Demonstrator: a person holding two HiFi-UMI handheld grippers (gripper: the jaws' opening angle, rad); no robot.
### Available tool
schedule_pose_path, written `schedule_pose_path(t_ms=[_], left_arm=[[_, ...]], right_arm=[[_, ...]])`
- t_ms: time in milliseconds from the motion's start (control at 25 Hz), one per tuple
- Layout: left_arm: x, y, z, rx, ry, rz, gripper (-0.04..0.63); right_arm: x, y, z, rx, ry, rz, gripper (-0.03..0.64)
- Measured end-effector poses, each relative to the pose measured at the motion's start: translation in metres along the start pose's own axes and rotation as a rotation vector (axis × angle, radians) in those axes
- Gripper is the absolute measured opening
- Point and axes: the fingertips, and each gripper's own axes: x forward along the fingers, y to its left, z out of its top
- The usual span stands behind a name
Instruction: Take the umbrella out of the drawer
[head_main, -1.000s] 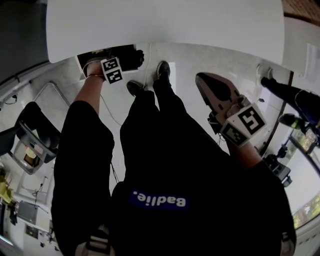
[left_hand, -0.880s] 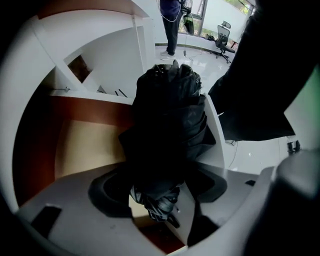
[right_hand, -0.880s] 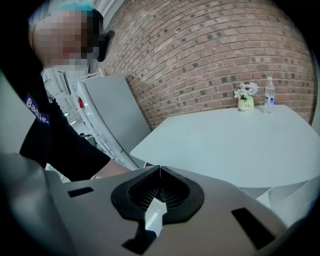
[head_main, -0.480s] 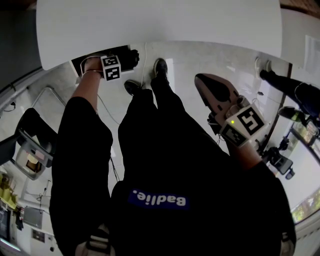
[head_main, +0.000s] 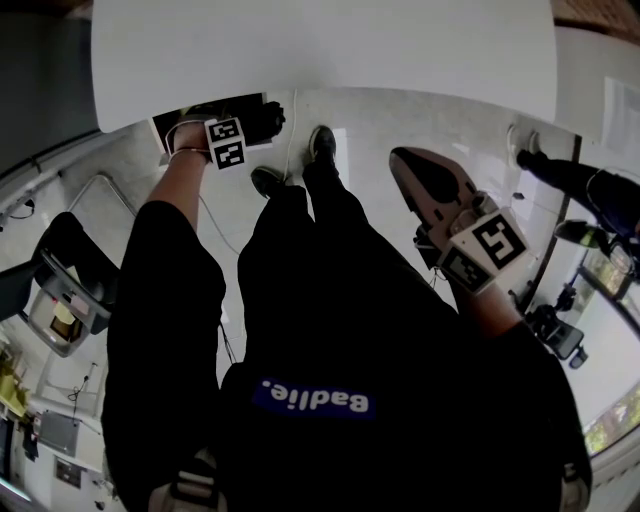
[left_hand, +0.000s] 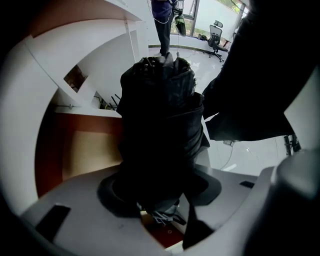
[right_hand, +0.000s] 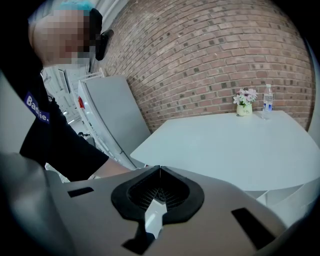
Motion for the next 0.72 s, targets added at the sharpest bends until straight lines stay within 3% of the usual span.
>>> schedule_pose_path(t_ms=[320,720], left_arm=[[-0.061,-0.009,0.003,-0.04,-0.048,0.062,0.222],[-0.145,-0.034,0.008,-0.108,-0.101,0.083,0.221]], right_arm=[[-0.002,0.037,0.034,-0.026,-0.086,0.093,0.029],[-0.015,0.066,0.08,-0.124,-0.159,0.13,0.029]])
